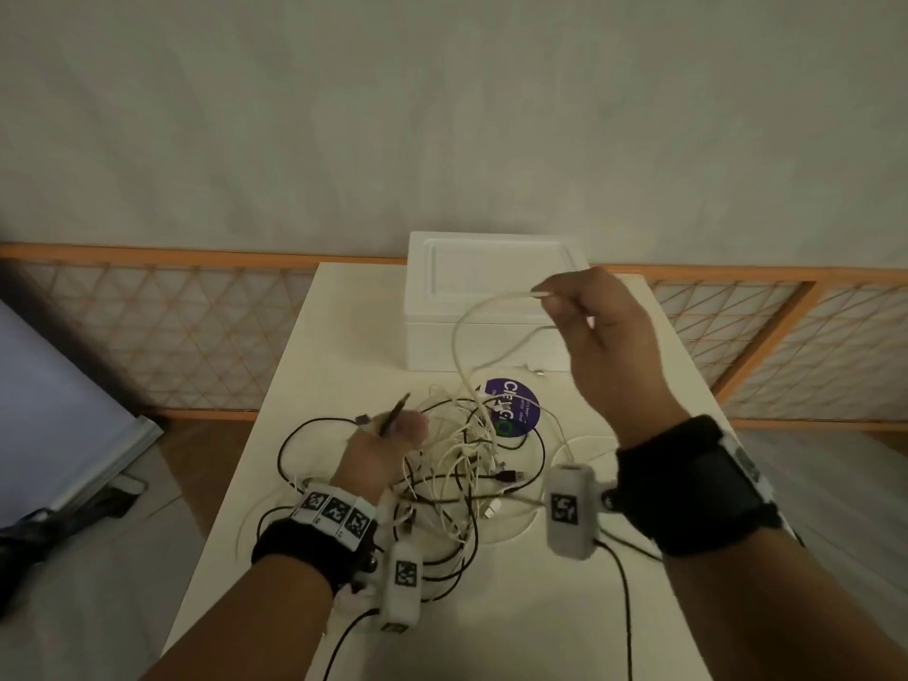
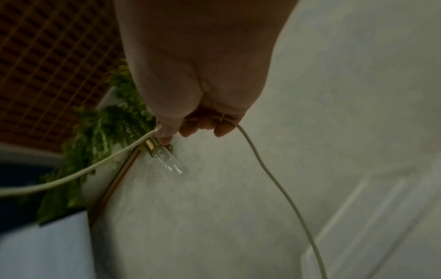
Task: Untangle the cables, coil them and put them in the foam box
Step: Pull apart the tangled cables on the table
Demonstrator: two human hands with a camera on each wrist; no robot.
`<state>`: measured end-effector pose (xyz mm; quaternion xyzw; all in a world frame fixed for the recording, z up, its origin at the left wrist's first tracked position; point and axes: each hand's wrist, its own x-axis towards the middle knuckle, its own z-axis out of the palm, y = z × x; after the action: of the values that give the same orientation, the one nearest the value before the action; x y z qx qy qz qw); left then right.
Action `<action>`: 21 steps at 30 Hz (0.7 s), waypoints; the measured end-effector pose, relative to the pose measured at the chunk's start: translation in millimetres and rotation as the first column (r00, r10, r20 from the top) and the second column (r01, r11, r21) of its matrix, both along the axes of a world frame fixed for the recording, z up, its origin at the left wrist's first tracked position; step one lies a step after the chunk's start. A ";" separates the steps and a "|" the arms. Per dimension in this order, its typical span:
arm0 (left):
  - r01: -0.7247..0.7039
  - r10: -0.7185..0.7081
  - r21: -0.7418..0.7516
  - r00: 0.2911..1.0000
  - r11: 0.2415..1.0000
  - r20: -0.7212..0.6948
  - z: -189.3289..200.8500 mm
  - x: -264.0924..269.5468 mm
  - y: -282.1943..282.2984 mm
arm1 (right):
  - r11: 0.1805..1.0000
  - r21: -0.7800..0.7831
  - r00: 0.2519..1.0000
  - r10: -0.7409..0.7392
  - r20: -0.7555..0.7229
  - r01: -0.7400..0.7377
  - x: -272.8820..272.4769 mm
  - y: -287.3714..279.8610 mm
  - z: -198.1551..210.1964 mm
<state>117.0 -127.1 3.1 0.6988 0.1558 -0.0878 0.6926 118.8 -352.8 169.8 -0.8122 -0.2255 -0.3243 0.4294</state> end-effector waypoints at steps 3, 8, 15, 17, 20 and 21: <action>0.248 -0.260 0.095 0.955 0.964 0.145 20.7 7.0 -24.3 | 0.986 0.135 0.987 0.114 -0.112 -0.098 -15.6 29.0 1.1; 0.354 -0.400 0.385 0.916 0.852 0.042 -2.2 5.6 -34.6 | 0.983 0.140 0.993 0.113 0.042 -0.118 -33.1 26.6 31.6; 0.369 -0.339 0.661 0.923 0.654 -0.180 -15.4 7.7 -20.1 | 0.982 -0.153 0.979 -0.085 0.187 0.114 -11.9 -22.3 27.6; 0.403 -0.330 0.694 0.911 0.597 -0.245 -32.7 6.1 -3.4 | 0.922 -0.252 0.912 -0.191 0.363 0.294 -5.9 -37.6 40.6; 0.347 -0.283 0.697 0.935 0.627 -0.212 -40.3 4.0 4.3 | 0.896 -0.301 0.916 -0.222 0.335 0.327 14.4 -55.4 58.7; 0.311 -0.248 0.676 0.950 0.669 -0.191 -34.1 4.2 2.2 | 0.899 -0.340 0.951 -0.202 0.236 0.275 22.2 -57.0 57.8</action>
<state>121.2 -124.9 -30.9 0.9191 0.0969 -0.1563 0.3485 141.0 -409.9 227.6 -0.8640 -0.2217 -0.4044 0.2020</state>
